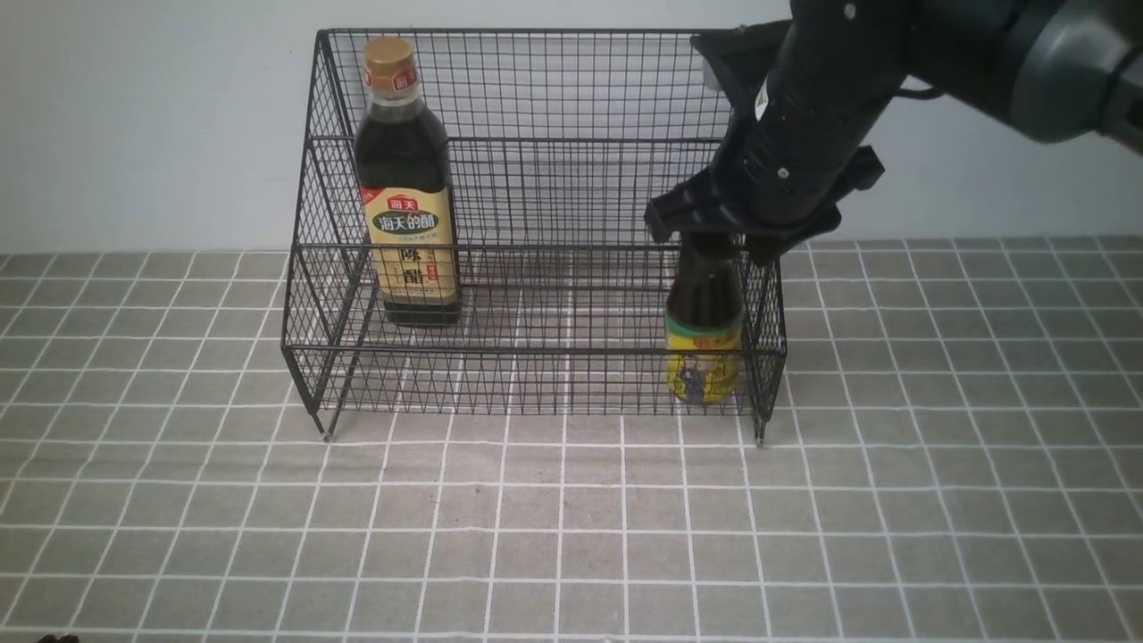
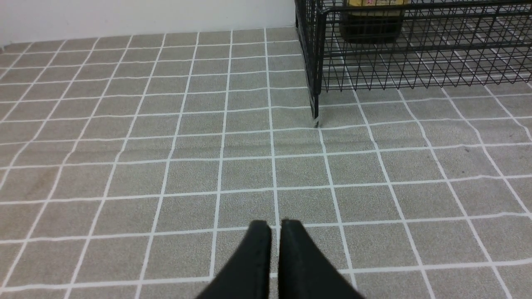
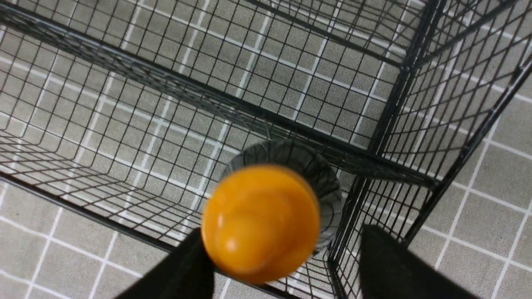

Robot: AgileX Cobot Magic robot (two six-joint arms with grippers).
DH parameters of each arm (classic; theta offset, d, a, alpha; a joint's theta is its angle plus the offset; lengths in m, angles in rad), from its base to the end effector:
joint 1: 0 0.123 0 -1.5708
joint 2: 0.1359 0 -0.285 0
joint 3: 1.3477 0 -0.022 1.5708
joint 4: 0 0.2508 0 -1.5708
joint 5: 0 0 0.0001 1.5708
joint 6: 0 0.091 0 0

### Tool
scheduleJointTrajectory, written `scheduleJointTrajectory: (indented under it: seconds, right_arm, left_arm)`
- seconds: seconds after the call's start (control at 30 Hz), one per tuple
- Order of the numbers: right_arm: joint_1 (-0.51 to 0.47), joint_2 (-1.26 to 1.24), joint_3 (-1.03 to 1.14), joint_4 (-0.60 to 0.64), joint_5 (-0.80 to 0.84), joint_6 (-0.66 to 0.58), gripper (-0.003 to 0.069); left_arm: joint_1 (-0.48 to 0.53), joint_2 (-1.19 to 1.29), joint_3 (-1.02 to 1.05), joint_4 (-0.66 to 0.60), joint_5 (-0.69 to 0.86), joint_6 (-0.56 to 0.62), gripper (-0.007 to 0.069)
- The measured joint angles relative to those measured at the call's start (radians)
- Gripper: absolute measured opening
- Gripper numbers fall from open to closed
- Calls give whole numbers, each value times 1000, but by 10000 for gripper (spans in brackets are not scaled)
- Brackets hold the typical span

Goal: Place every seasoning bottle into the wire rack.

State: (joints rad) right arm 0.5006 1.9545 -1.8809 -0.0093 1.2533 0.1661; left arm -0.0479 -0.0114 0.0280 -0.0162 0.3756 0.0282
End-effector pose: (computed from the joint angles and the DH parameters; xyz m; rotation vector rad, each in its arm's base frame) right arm 0.3701 0.2016 0.3097 -0.4718 2.7826 0.1419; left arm 0.0525 -0.0031 0.1706 0.0613 1.8749 -0.0295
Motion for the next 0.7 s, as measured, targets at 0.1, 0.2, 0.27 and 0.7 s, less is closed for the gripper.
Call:
scheduleJointTrajectory:
  seconds: [0.1, 0.2, 0.27, 0.7]
  right_arm:
    - [0, -37, 0, 9, 1, -8, 535]
    - [0, -118, 0, 9, 2, -15, 545]
    - [0, -188, 0, 9, 2, -18, 535]
    - [0, -1042, 309, -16, -68, -20, 31]
  left_arm:
    - [0, 0, 0, 0, 0, 0, 15]
    - [0, 0, 0, 0, 0, 0, 15]
    - [0, 0, 0, 0, 0, 0, 15]
    - [0, 0, 0, 0, 0, 0, 15]
